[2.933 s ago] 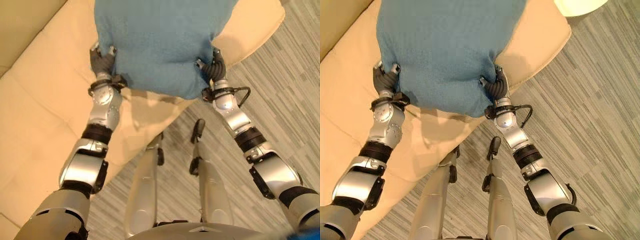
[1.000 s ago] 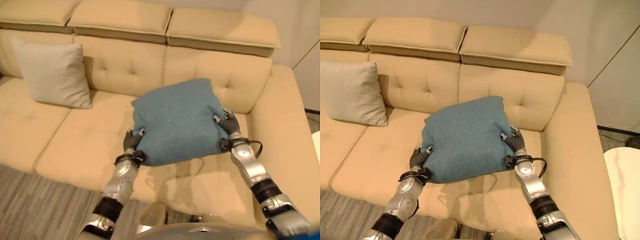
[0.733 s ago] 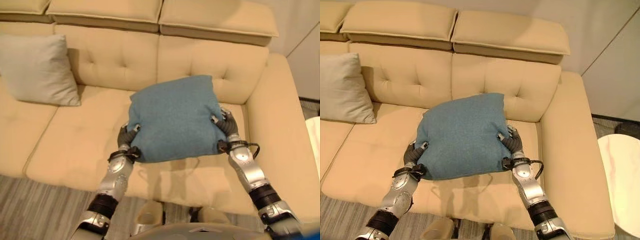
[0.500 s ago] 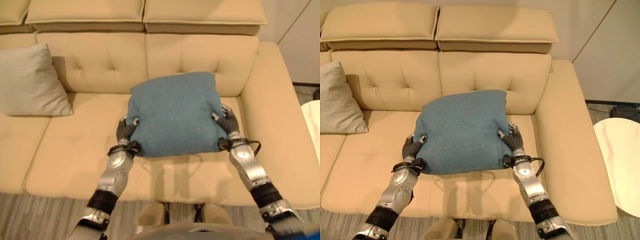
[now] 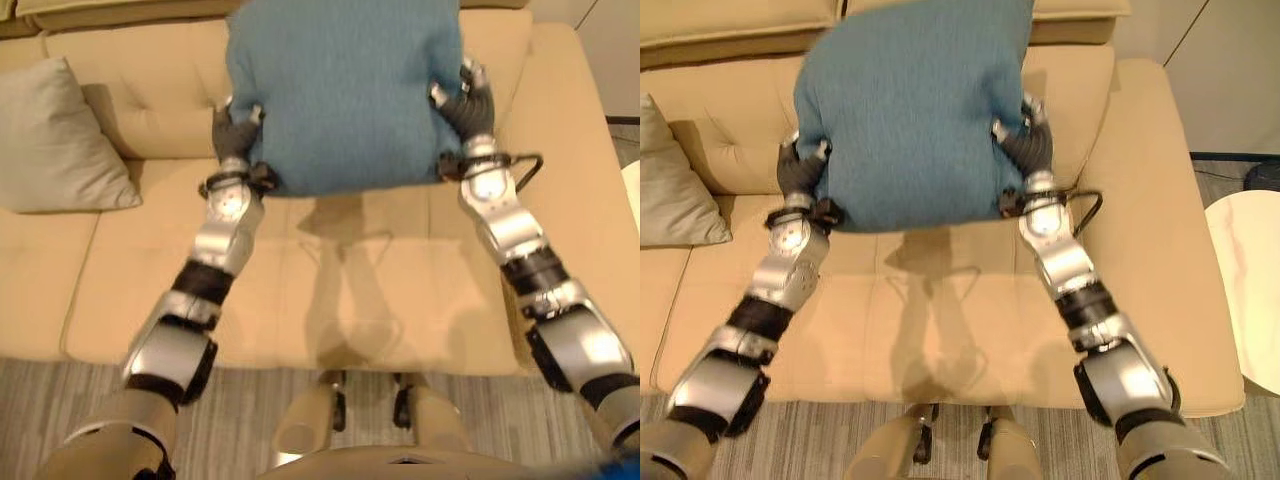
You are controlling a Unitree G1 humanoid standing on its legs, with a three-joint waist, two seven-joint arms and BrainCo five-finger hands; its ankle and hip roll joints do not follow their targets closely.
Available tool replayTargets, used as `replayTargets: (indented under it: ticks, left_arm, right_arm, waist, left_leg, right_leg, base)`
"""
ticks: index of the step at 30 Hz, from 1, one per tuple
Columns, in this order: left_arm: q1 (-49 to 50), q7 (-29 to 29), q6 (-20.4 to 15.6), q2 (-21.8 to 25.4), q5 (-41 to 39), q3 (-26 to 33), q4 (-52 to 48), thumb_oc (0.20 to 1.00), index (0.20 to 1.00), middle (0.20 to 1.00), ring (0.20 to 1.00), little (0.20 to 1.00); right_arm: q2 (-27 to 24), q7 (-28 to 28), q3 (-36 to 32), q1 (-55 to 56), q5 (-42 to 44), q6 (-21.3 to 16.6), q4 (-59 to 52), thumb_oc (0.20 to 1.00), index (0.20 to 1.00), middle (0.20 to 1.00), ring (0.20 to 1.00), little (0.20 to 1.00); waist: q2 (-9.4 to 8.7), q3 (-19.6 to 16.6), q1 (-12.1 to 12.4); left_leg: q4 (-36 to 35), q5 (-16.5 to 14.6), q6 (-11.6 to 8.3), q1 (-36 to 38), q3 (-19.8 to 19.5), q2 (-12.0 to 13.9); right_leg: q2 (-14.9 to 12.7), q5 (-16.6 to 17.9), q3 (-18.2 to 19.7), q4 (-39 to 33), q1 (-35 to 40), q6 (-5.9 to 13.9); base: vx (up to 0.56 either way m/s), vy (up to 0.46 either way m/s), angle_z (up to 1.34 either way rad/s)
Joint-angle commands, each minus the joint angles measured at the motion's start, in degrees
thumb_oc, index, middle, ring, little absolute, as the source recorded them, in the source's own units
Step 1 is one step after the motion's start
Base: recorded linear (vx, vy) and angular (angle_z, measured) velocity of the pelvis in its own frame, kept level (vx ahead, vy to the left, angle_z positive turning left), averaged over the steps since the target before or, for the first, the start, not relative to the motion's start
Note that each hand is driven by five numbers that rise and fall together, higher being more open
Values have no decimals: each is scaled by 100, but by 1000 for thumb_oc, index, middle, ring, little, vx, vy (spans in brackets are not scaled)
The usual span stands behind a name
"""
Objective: Pick up all the scattered cushions and arrange them neatly on the sofa.
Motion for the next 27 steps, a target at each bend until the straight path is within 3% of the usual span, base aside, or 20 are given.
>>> replayTargets:
  ticks: [1, 6, 11, 23, 24, 25, 26, 27]
  left_arm:
    - [-1706, -172, -805, 139, 246, -623, -170, 200, 200, 200, 200, 200]
    - [-2551, -186, -828, 469, 237, -936, 626, 200, 200, 200, 200, 200]
    - [-3101, -300, -770, 424, 110, -1158, 1493, 200, 200, 200, 200, 200]
    - [-3213, -754, -450, 320, -320, -1189, 2605, 200, 200, 200, 200, 200]
    - [-3173, -753, -428, 343, -298, -1175, 2595, 231, 231, 231, 231, 231]
    - [-3141, -734, -441, 362, -332, -1131, 2556, 335, 335, 335, 335, 335]
    - [-3115, -723, -430, 363, -369, -1094, 2576, 595, 595, 595, 595, 595]
    - [-3114, -724, -430, 363, -369, -1093, 2576, 671, 671, 671, 671, 671]
  right_arm:
    - [470, -155, 588, -1173, -368, -893, -405, 200, 200, 200, 200, 200]
    - [86, -464, 773, -1897, -530, -971, 358, 200, 200, 200, 200, 200]
    - [-362, -711, 1123, -2631, -634, -862, 1404, 200, 200, 200, 200, 200]
    - [-753, -347, 1797, -3374, 9, -543, 3003, 200, 200, 200, 200, 200]
    - [-799, -314, 1832, -3371, 31, -526, 3031, 200, 200, 200, 200, 200]
    - [-788, -276, 1869, -3358, 45, -510, 2996, 200, 200, 200, 200, 200]
    - [-799, -237, 1881, -3333, 68, -499, 3013, 200, 200, 200, 200, 200]
    - [-799, -237, 1882, -3333, 69, -499, 3014, 200, 200, 200, 200, 200]
  waist:
    - [-110, -61, 132]
    - [-101, -19, 160]
    - [-148, -52, 158]
    - [-412, -265, 123]
    - [-424, -280, 121]
    - [-429, -275, 129]
    - [-435, -283, 131]
    - [-434, -285, 131]
  left_leg:
    - [-16, -232, -514, -101, -229, 284]
    - [-103, -70, -645, -672, -376, 318]
    - [-103, 73, -751, -1477, -489, 322]
    - [-103, 297, -819, -2796, -676, 361]
    - [-103, 302, -814, -2824, -687, 343]
    - [-103, 294, -814, -2844, -695, 339]
    - [-103, 304, -820, -2854, -706, 330]
    - [-103, 304, -820, -2856, -706, 330]
  right_leg:
    - [-553, -290, 87, 388, -70, 895]
    - [-525, -139, -32, 248, -568, 914]
    - [-490, 10, -90, 127, -1287, 955]
    - [-433, 191, -25, 43, -2617, 1082]
    - [-433, 194, -28, 44, -2664, 1080]
    - [-440, 194, -33, 44, -2688, 1080]
    - [-442, 194, -33, 44, -2696, 1084]
    - [-442, 194, -33, 44, -2698, 1084]
  base:
    - [0, 0, 0]
    - [-3, -4, 5]
    - [-22, -20, 15]
    - [2, -10, 3]
    - [0, 0, 0]
    - [0, 0, 0]
    - [0, 0, 0]
    - [0, 0, 0]
